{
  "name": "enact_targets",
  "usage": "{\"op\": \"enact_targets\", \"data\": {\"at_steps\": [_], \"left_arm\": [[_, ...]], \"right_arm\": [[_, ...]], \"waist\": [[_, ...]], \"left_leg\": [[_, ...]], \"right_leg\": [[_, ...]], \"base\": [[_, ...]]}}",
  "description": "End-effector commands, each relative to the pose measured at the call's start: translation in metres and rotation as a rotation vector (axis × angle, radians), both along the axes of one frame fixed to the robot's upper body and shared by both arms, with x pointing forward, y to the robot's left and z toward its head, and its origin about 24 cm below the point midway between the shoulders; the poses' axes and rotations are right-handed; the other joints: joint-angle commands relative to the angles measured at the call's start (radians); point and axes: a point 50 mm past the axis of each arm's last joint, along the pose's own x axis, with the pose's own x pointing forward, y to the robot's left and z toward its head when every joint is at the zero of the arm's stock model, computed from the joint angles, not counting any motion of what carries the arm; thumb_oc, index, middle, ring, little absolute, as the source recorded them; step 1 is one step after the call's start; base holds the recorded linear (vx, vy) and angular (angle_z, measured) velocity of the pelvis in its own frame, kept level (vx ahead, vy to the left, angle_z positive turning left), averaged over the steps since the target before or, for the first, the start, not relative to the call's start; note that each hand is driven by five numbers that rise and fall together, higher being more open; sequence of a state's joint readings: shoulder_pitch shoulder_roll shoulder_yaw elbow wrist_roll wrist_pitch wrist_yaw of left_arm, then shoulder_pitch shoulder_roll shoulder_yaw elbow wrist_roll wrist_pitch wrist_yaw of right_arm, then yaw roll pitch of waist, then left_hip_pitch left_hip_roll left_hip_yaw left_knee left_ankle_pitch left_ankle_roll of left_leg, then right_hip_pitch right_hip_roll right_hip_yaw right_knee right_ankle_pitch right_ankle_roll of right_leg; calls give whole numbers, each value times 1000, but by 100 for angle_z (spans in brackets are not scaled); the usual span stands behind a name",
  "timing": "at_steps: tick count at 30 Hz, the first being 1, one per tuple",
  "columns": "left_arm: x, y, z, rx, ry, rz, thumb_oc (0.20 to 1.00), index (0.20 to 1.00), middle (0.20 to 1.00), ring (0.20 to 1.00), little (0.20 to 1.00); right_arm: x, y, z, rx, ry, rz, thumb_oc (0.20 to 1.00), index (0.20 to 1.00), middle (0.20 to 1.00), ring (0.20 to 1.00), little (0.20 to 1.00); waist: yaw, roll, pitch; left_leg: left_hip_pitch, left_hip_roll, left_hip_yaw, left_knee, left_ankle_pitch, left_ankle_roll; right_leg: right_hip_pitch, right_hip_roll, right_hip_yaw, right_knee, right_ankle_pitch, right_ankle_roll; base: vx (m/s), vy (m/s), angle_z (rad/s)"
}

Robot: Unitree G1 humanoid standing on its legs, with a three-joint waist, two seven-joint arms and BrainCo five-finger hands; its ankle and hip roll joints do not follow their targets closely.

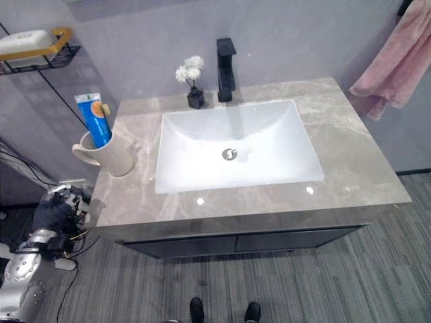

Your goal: Put brush and paste in cup on sink, flatten towel.

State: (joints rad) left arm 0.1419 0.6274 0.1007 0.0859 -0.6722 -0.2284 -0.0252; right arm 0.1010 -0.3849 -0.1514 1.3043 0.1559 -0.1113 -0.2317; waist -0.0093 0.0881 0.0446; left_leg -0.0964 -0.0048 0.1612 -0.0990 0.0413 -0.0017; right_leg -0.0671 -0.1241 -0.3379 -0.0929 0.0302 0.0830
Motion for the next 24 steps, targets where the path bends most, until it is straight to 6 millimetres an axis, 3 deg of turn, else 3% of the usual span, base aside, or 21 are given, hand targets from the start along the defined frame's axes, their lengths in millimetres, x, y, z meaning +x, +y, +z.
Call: {"op": "enact_targets", "data": {"at_steps": [1, 9, 24], "left_arm": [[12, 24, 38, 52, -130, 50, 200, 200, 200, 200, 200], [21, 25, 44, 63, -142, 61, 200, 200, 200, 200, 200], [48, 8, 68, 83, -223, 22, 200, 200, 200, 200, 200]], "right_arm": [[21, 1, 2, -9, -16, 86, 1000, 1000, 1000, 1000, 1000], [37, 4, 3, -12, -42, 147, 1000, 1000, 1000, 1000, 1000], [62, 11, 6, -19, -82, 220, 1000, 1000, 1000, 1000, 1000]], "waist": [[-24, -46, 25], [-29, -57, 42], [-40, -78, 64]], "left_leg": [[-36, 63, -82, 12, -36, -46], [-74, 67, -61, 12, -28, -45], [-111, 78, -31, 12, -26, -46]], "right_leg": [[4, -77, -21, 6, 25, 71], [-60, -73, 18, 6, 41, 73], [-131, -65, 66, 6, 58, 79]], "base": [[17, 7, -10], [15, 10, -15], [37, 1, -10]]}}
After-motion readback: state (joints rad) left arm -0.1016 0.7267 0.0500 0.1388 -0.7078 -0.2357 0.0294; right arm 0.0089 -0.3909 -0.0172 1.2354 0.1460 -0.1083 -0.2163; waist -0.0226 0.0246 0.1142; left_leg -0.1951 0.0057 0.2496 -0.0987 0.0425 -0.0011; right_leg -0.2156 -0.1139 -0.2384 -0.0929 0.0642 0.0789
